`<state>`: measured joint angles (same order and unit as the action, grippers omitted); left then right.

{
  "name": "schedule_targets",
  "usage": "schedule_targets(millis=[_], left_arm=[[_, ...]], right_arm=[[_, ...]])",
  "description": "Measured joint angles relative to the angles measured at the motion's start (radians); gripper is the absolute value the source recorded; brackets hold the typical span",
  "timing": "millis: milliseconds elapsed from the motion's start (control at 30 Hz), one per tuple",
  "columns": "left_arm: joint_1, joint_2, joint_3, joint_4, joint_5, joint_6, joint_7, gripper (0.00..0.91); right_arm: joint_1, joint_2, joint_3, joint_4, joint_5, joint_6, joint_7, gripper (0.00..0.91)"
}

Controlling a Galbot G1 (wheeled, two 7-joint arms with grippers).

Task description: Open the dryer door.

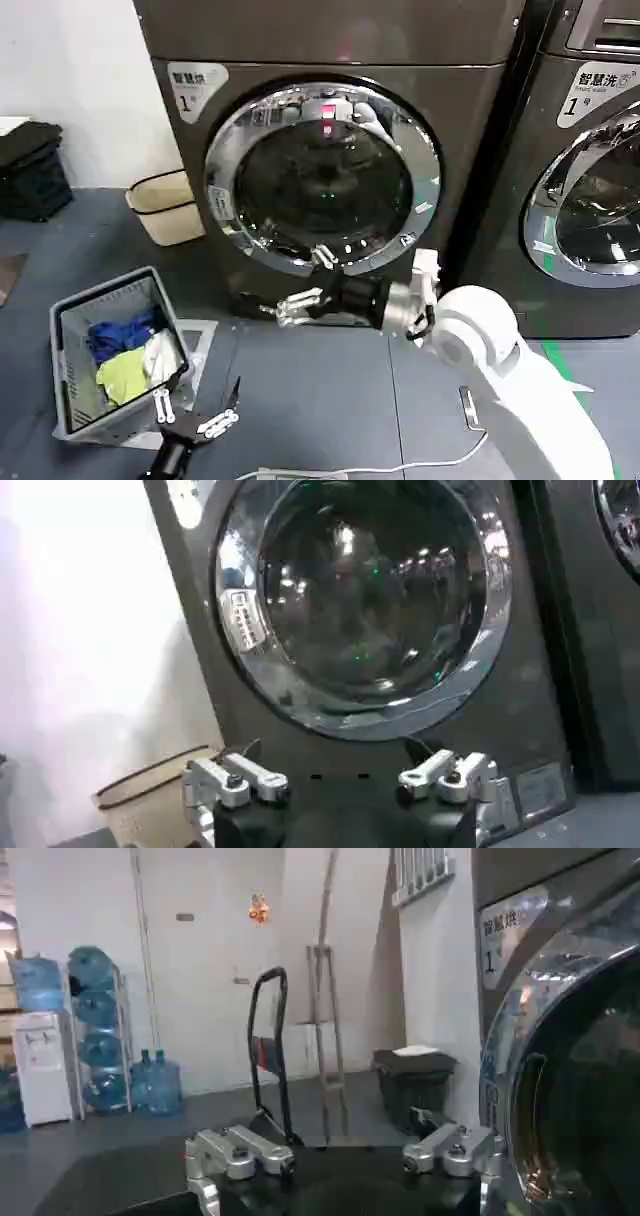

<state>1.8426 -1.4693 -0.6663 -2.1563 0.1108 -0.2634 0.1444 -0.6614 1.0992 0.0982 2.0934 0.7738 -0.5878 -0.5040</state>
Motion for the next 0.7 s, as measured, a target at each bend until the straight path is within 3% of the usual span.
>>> schedule_targets(millis=[233, 700], left_arm=[[0.001, 0.0, -0.001, -0.003, -0.002, 0.001, 0.0, 0.907], [0.005, 0.001, -0.002, -0.012, -0.004, 0.003, 0.0, 0.907]], right_arm=[[-0.043, -0.017, 0.04, -0.015, -0.086, 0.042, -0.04, 0.907], [-0.062, -0.034, 0.092, -0.102, -0.159, 0.15, -0.019, 0.907]])
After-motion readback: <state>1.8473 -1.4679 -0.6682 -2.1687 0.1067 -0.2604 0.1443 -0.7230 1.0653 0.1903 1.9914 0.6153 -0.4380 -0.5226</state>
